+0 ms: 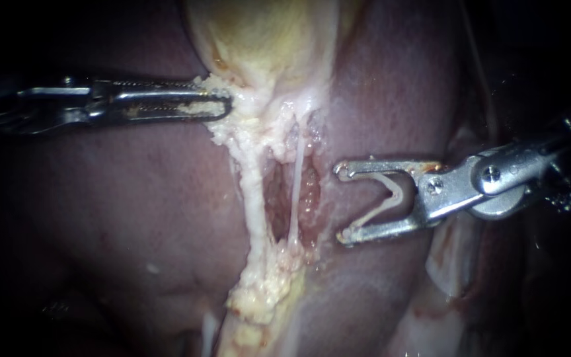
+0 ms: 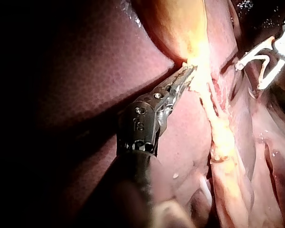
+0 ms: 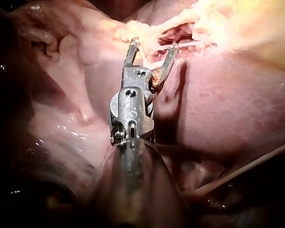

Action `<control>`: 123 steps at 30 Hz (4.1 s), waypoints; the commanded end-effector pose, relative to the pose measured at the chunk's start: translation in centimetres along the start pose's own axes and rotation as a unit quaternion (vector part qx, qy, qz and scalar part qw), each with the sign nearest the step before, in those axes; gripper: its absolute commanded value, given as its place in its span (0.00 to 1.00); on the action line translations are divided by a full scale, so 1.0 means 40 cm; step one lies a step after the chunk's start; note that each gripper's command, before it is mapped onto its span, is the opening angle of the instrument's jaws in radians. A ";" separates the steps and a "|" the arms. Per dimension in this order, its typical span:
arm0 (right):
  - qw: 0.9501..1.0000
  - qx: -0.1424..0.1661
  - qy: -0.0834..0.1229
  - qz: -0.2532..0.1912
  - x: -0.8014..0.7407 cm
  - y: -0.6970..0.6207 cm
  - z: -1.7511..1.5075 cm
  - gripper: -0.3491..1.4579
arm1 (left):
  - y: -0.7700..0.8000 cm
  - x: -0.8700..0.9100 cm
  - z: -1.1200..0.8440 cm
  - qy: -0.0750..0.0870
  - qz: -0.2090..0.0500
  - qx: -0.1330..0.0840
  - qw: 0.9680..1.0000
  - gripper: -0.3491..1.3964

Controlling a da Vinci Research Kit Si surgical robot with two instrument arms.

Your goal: Clipping first clip left tube

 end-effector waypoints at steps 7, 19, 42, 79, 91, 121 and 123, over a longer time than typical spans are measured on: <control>1.000 0.002 0.001 0.000 0.0001 -0.0001 0.0001 0.47 | 0.0007 0.0057 -0.0135 -0.003 -0.007 -0.005 1.000 0.00; 1.000 0.009 0.003 0.000 0.0017 -0.0006 0.0033 0.47 | 0.0069 0.0116 -0.0213 0.010 -0.015 0.002 1.000 0.00; 0.998 0.062 0.014 0.019 -0.0016 -0.0005 0.0375 0.47 | 0.0083 0.0114 -0.0192 0.009 -0.015 -0.002 1.000 0.00; 0.970 0.163 0.133 0.124 0.0022 -0.0075 0.0504 0.43 | 0.0079 0.0118 -0.0179 0.010 -0.016 -0.001 1.000 0.00; 0.966 0.173 0.136 0.138 0.0059 -0.0103 0.0505 0.38 | 0.0076 0.0117 -0.0178 0.010 -0.015 -0.002 1.000 0.00; 0.962 0.181 0.093 0.184 0.0028 -0.0096 0.0486 0.00 | 0.0069 0.0116 -0.0173 0.010 -0.015 -0.001 1.000 0.00; 0.961 0.185 0.092 0.186 0.0024 -0.0097 0.0487 0.00 | 0.0069 0.0116 -0.0172 0.010 -0.015 -0.001 1.000 0.00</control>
